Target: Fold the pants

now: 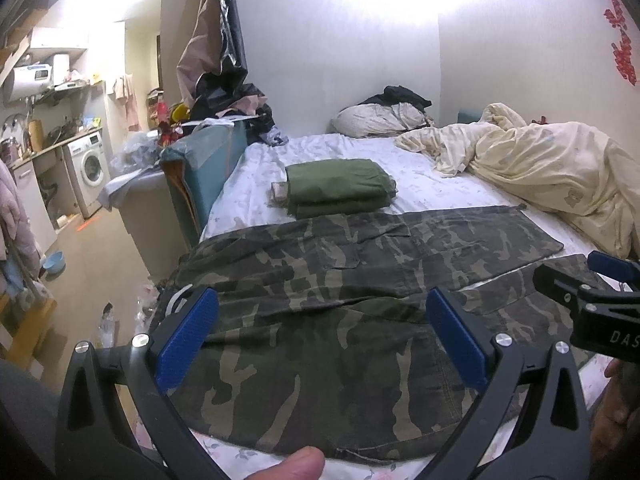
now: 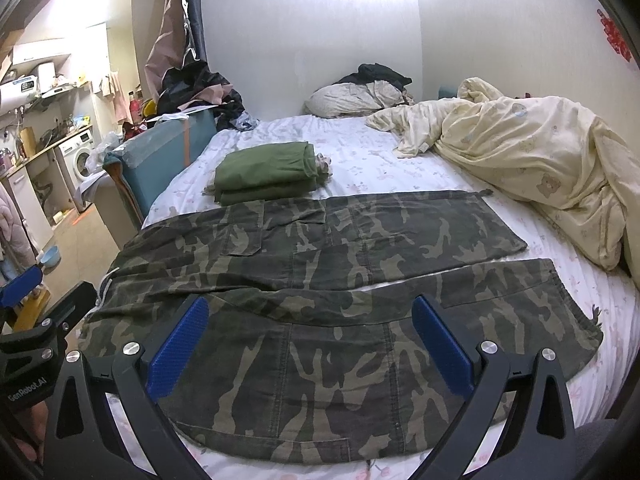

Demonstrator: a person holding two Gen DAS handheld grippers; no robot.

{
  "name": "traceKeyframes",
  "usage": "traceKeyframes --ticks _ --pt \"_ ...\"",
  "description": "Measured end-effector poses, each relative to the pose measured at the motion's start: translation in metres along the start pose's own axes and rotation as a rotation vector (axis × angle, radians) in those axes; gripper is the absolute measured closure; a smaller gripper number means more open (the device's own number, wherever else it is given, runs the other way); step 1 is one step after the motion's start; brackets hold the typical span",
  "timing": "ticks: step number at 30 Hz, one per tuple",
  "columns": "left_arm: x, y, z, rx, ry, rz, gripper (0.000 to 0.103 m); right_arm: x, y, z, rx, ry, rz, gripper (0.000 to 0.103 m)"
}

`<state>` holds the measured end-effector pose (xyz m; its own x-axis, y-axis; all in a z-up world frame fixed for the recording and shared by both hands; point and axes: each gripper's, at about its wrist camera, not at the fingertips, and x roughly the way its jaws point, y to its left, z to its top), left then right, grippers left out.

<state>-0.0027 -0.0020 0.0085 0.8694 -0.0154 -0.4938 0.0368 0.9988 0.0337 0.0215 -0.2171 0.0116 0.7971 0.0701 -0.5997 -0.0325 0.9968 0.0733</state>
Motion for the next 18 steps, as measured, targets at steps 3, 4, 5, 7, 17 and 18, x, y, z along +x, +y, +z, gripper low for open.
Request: traceKeyframes --ticks 3,4,5,7,17,18 --pt "0.004 0.003 0.001 -0.008 0.025 -0.028 0.001 -0.002 0.003 0.001 -0.008 -0.011 0.004 0.0" --pt "0.006 0.004 0.001 -0.026 0.051 -0.053 0.001 -0.003 0.003 0.002 -0.006 -0.013 0.008 0.0" --pt "0.008 0.007 0.001 -0.047 0.07 -0.078 0.001 -0.005 0.003 0.002 -0.001 -0.015 0.014 0.0" --pt "0.016 0.016 0.003 -0.07 0.096 -0.079 0.001 -0.006 0.002 0.003 0.002 -0.016 0.013 0.0" --pt "0.076 0.147 0.002 -0.384 0.273 0.113 0.001 0.012 -0.018 0.006 0.109 0.097 0.143 0.0" --pt "0.082 0.164 -0.003 -0.442 0.309 0.113 0.001 0.012 -0.019 0.006 0.114 0.101 0.148 0.0"
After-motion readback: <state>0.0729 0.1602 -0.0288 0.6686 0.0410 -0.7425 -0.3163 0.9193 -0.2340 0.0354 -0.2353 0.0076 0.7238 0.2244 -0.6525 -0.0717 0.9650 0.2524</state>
